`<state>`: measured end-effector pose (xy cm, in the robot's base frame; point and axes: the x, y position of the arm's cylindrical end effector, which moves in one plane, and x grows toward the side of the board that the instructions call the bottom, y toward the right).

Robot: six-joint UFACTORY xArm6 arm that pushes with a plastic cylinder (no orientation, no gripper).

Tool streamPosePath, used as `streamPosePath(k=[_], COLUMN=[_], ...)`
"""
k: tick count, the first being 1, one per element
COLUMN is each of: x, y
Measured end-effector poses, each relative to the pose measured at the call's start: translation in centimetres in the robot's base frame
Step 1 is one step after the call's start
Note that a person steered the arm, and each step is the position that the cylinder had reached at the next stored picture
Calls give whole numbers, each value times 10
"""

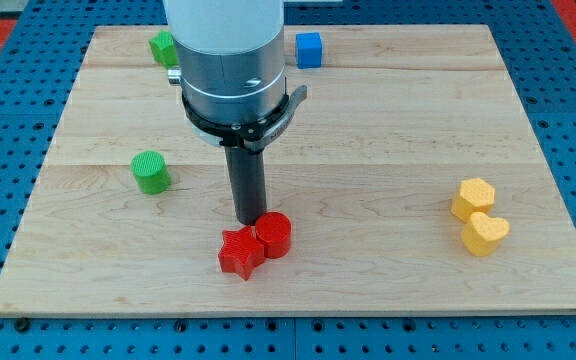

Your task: Slide the green star into the green circle

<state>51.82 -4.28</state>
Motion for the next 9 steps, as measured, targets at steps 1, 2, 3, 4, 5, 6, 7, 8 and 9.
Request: streamPosePath(k=[1, 2, 3, 4, 5, 6, 7, 8, 9], x=[6, 6, -8, -11, -37, -53, -52, -58, -72], y=[0, 0, -20, -115, -154, -82, -28, -66, -126])
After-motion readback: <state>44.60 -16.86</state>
